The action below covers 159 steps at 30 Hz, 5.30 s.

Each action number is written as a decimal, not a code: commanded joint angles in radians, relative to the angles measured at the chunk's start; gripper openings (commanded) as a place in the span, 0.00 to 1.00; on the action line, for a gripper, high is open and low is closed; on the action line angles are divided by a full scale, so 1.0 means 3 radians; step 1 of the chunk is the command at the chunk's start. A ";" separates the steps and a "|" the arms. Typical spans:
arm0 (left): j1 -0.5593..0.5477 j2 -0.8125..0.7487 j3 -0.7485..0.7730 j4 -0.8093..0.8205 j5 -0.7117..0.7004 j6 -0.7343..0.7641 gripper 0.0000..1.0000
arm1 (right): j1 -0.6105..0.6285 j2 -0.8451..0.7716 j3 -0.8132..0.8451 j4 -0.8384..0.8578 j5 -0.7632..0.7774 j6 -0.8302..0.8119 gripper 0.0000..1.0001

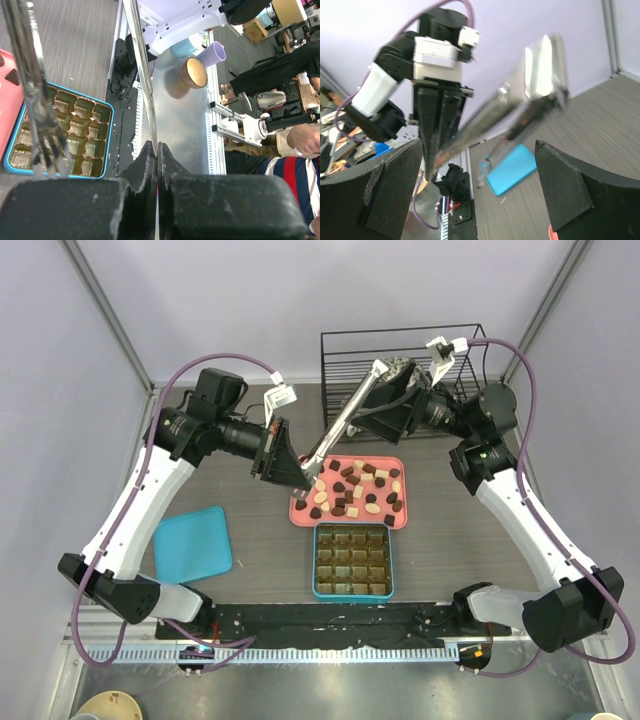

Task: Pack the chocolate
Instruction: Pick up the clamp from the packing box, then pick up the fake chocolate from the plate.

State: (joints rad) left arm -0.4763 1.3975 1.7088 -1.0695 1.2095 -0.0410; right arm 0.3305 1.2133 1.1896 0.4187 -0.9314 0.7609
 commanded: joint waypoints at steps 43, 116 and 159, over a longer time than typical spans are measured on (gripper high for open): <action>-0.0289 0.0086 0.0286 -0.1277 -0.0186 0.1220 0.02 | 0.0473 -0.0061 -0.0074 -0.0204 0.0272 -0.0291 0.35; 0.0959 0.0976 -0.1166 0.1146 -0.4205 0.0592 0.98 | 0.1276 0.1631 0.0187 -0.0317 0.3570 -0.2403 0.01; 0.0959 0.0578 -0.1411 0.1116 -0.4297 0.0761 0.97 | 0.1276 0.1718 -0.0473 0.0619 0.3089 -0.2490 0.46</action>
State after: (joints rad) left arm -0.1902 1.6199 1.2846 -0.7525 -0.0704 0.1692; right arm 0.7113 1.7412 1.0447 0.4934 -0.0124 0.0422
